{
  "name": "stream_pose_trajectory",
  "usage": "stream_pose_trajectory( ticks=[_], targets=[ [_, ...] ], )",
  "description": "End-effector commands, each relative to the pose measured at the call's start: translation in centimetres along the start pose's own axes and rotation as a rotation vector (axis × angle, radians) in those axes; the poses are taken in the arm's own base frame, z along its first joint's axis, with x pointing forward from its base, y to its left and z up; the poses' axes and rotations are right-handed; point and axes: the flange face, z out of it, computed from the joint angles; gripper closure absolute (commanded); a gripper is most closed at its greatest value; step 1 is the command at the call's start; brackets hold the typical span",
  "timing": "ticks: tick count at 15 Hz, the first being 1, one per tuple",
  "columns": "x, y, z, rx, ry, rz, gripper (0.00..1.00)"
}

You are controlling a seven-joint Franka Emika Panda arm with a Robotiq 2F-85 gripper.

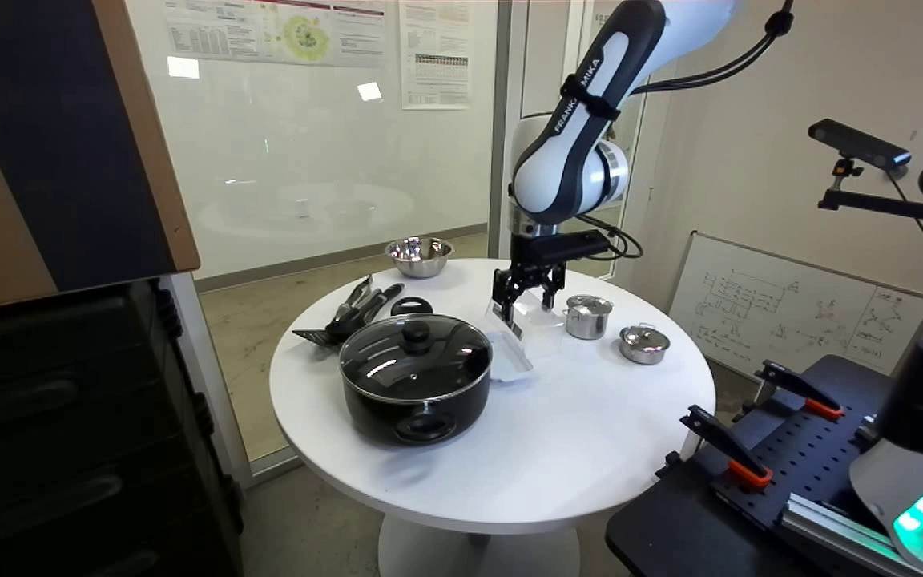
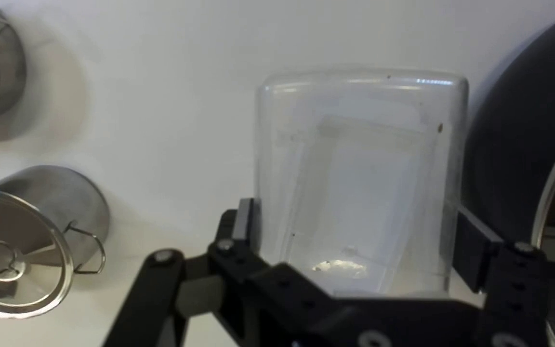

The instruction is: Put the clear bowl on the white plate

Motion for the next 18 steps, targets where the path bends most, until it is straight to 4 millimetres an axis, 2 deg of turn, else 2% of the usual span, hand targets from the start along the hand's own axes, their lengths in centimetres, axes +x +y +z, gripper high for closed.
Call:
stream_pose_trajectory(
  ticks=[1,6,7,13,18],
  targets=[
    [0.1,-0.1,0.2,0.001,-0.003,0.0,0.1],
    [0.3,-0.2,0.5,0.001,-0.005,-0.001,0.1],
    [0.2,-0.4,0.9,0.01,-0.016,0.019,0.35],
    [0.5,-1.5,2.5,0.065,-0.058,0.102,0.35],
    [2.4,-2.1,2.2,0.097,-0.037,0.16,0.35]
  ],
)
